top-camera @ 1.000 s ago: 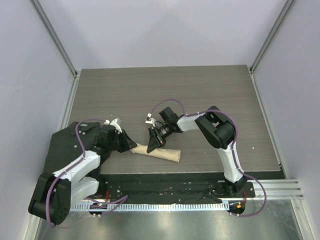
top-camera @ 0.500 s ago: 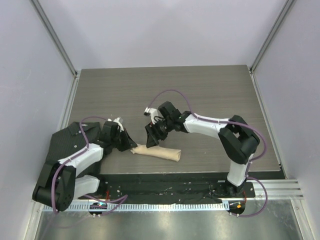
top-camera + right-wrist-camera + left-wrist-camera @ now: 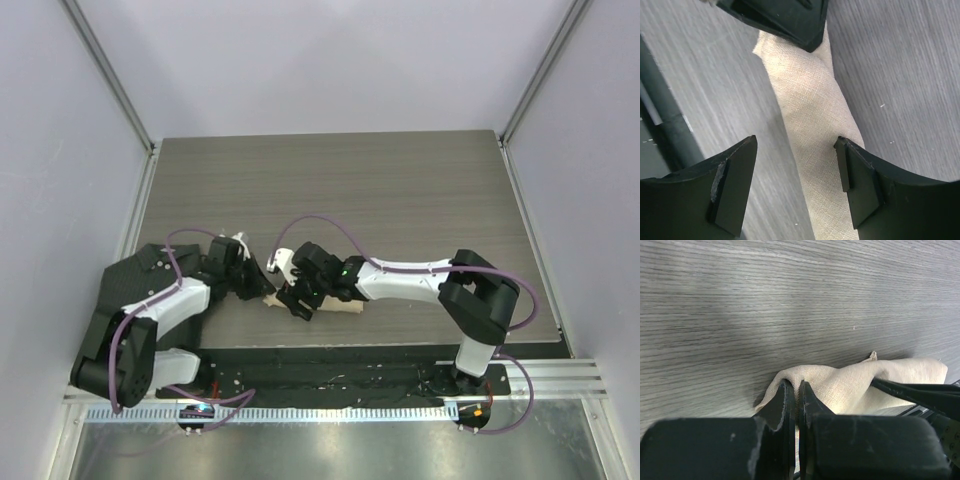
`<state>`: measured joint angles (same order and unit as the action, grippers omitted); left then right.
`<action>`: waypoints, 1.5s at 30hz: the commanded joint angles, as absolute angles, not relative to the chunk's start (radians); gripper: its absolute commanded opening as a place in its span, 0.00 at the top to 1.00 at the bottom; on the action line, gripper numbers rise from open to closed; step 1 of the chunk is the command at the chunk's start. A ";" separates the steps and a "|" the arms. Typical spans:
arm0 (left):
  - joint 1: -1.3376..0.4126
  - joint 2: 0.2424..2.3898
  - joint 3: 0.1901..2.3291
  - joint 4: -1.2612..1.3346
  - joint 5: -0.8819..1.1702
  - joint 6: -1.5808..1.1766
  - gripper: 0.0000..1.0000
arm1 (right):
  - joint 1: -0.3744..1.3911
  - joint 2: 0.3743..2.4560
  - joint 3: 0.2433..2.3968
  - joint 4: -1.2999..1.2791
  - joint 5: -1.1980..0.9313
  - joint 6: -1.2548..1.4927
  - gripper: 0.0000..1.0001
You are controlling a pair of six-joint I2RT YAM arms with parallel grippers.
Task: Fold the napkin, place the utensils inside, and roll it up
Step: Roll the napkin with the utensil
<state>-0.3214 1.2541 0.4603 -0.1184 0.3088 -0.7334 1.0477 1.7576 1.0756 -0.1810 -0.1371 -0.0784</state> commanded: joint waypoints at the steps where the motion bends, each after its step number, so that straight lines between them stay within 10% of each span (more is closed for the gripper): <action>1: -0.324 1.281 0.488 -0.156 0.318 -0.718 1.00 | 1.057 1.772 1.045 -0.152 -0.020 -0.135 0.27; 45: -0.324 1.388 0.555 -0.173 0.364 -0.681 1.00 | 1.071 1.795 1.022 -0.112 0.184 -0.316 0.26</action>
